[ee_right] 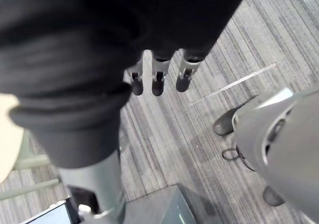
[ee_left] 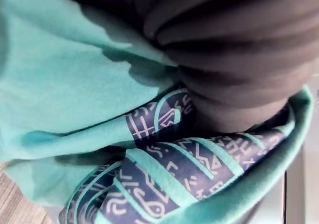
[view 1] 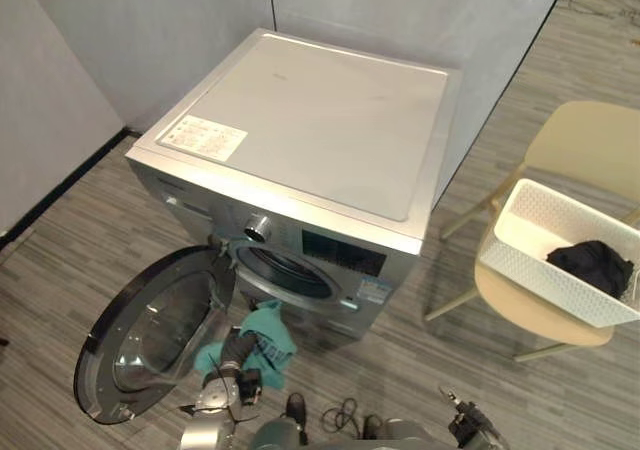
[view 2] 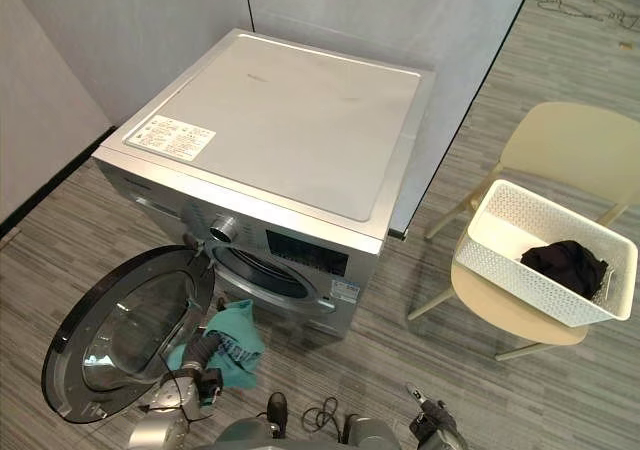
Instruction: Pick up the laundry basket with both hands and put the clothes into the washing machine.
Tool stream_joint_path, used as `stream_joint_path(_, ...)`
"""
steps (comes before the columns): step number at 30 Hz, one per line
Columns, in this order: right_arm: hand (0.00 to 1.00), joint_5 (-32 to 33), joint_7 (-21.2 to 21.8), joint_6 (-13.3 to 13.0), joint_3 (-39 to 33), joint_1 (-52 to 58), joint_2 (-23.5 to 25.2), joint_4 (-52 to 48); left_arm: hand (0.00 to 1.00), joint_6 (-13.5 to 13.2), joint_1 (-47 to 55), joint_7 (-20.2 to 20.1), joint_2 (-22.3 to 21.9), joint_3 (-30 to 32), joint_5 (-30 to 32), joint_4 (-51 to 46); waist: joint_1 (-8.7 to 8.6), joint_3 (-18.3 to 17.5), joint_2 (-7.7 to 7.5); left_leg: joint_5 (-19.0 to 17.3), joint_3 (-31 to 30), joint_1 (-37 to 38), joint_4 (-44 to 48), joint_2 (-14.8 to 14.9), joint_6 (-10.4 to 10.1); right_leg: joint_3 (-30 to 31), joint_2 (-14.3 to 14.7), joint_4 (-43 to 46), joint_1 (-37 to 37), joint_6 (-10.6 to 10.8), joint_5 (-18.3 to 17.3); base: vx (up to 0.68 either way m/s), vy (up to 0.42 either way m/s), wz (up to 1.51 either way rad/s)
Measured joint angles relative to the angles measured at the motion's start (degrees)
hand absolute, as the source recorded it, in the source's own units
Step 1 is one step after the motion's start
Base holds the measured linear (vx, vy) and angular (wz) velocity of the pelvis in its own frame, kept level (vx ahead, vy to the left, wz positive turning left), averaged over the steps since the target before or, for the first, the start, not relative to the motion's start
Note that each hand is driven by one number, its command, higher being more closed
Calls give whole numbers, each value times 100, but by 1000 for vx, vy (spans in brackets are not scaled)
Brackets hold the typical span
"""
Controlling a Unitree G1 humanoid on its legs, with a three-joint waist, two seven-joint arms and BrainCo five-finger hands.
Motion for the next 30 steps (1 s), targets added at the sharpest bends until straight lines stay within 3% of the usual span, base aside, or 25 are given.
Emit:
stream_joint_path(1, 0, -1, -1, -4, 3, -4, -7, -41, 100, -2, -20, -12, -21, 8, -2, -7, 7, 50, 12, -97, 57, -24, 174, 22, -20, 36, -2, 64, 36, -11, -37, -13, -28, -34)
stream_joint_path(3, 0, -5, 6, -4, 34, 15, 17, -256, 100, -3, -32, -46, -102, 16, -11, -177, 11, 207, 12, -458, 169, -429, 1409, 118, -145, 154, -22, 364, 56, -28, -172, -55, -29, -32)
stream_joint_path(4, 0, -5, 15, 7, 47, 31, 26, -298, 100, -2, -5, -61, -169, 19, -11, -309, 60, 228, 3, -486, 159, -774, 2228, 173, -181, 240, -14, 427, 58, -49, -193, -70, -11, -36)
stream_joint_path(6, 0, -4, 3, 1, 149, 74, 11, -413, 100, -13, 34, -60, -283, 19, -13, -461, 206, 256, -4, -539, -7, -1106, 2954, 271, -147, 461, 28, 447, 72, -119, -225, -33, 51, -58)
stream_joint_path(8, 0, 0, 5, -1, 219, 54, 2, -420, 100, -11, 52, -64, -295, 10, -13, -464, 187, 227, 50, -757, -122, -1219, 3154, 383, -46, 538, 45, 454, 46, -123, -224, 3, 114, -41)
stream_joint_path(11, 0, 11, 11, -6, 240, 9, 23, -410, 100, -10, 63, -61, -281, 28, -12, -456, 157, 226, 70, -763, -809, -1180, 2419, 700, -70, 851, -1, 462, -77, 74, -201, 62, 195, -47)
stream_joint_path(13, 0, 9, 8, -20, 251, 36, -53, -406, 100, -9, 83, -62, -293, 16, -12, -369, 161, 190, 262, -522, -1133, -891, 1578, 868, -367, 1092, -64, 563, -167, 341, -291, 143, 388, -53)
stream_joint_path(14, 0, -7, -11, -21, 253, 65, -108, -395, 100, -4, 78, -54, -263, 13, -11, -231, 136, 210, 305, -736, -1019, -715, 1420, 866, -803, 1222, -149, 630, -125, 512, -381, 166, 405, -39)
stream_joint_path(15, 0, -22, -62, -20, 297, 99, -38, -393, 100, 9, 46, -31, -175, 12, -10, -123, 157, 196, 185, -780, -882, -713, 1545, 685, -698, 1320, -323, 584, -105, 572, -335, 169, 385, -27)
stream_joint_path(17, 0, -166, -143, -19, 382, 124, 92, -404, 100, 6, -11, 6, -38, -12, -10, -113, 144, 182, 144, -927, -785, -885, 1826, 423, -507, 1432, -580, 215, 21, 764, -181, 123, 308, -4)
stream_joint_path(21, 0, -315, -212, -13, 691, -319, 173, -428, 100, -27, -38, 220, 284, -37, -13, -117, 206, 239, 271, -1107, -267, -1236, 2083, 359, -265, 1770, -778, -339, -247, 1020, 412, 5, 281, -46)
stream_joint_path(23, 0, -457, -214, -19, 708, -432, 164, -566, 100, -42, -138, 266, 289, -37, -15, -127, 199, 337, 295, -1180, -168, -1602, 2277, 353, -212, 1770, -826, -419, -526, 1083, 474, -98, 124, -33)
stream_joint_path(27, 0, -516, -336, -118, 804, -527, -44, -877, 100, -129, -713, 525, 123, 35, -125, 4, 140, 858, 368, -1193, -159, -2455, 2661, 364, -191, 1838, -788, -153, -1340, 1156, 510, -142, 84, -7)
stream_joint_path(30, 0, -502, -479, -154, 824, -594, -141, -976, 100, -149, -1349, 776, 102, 235, -368, 481, 118, 1282, 281, -1158, -121, -2848, 2745, 367, -230, 1892, -754, 208, -1894, 1188, 469, -103, 52, -6)
